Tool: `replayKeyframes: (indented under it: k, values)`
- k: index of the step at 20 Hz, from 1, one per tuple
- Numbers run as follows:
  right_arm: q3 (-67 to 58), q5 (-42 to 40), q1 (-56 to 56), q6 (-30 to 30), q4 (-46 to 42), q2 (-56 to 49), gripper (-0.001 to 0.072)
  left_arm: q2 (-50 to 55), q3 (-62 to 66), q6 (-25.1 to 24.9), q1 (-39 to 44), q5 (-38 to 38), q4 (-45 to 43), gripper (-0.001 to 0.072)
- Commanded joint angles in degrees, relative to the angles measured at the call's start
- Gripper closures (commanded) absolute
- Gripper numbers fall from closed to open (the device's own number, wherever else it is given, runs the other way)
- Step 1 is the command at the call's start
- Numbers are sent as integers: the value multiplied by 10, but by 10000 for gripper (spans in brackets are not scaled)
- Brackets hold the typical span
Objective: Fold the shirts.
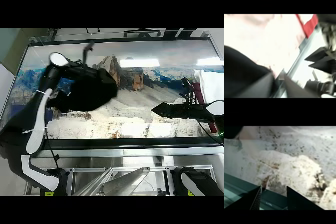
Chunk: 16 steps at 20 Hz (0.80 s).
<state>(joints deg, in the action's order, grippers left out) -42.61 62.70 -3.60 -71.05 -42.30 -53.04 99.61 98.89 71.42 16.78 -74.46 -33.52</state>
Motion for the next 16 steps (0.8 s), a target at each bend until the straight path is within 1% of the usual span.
replayKeyframes:
  k: [1, 2, 3, 4, 5, 6, 7, 9, 10, 11, 13, 16]
  values:
    - [0, 6, -12, 8, 0, 0, 338, 15, -29, 0, 52, 30, -31, 78]
    - [0, 6, -19, 8, 1, 0, 298, 12, -29, 1, 42, 20, -30, -2]
    - [0, 6, -29, 8, 1, 0, 173, 5, -29, 1, 24, 6, -31, -2]
    - [-1, 5, -40, 8, 1, 0, 74, -6, -29, 2, -2, -14, -30, -3]
    - [-1, 2, -49, 9, 1, -2, 74, -17, -29, 2, -34, -38, -32, -3]
    - [-4, -1, -56, 24, 2, -9, 75, -28, -29, 4, -67, -62, -43, -2]
    - [-9, -1, -56, 45, 11, -23, 75, -40, -30, 21, -102, -88, -76, -2]
    - [-20, -7, -33, 96, 55, -72, 75, -56, -34, 55, -162, -141, -173, -2]
    - [-32, -16, -10, 116, 70, -108, 76, -68, -52, 60, -188, -156, -214, -2]
    - [-49, -25, 15, 124, 75, -146, 76, -78, -78, 60, -212, -155, -237, -2]
    - [-104, -36, 63, 128, 71, -238, 76, -91, -141, 55, -264, -131, -246, -2]
    - [-206, -32, 101, 123, 66, -368, 76, -92, -231, 35, -326, -50, -249, -2]
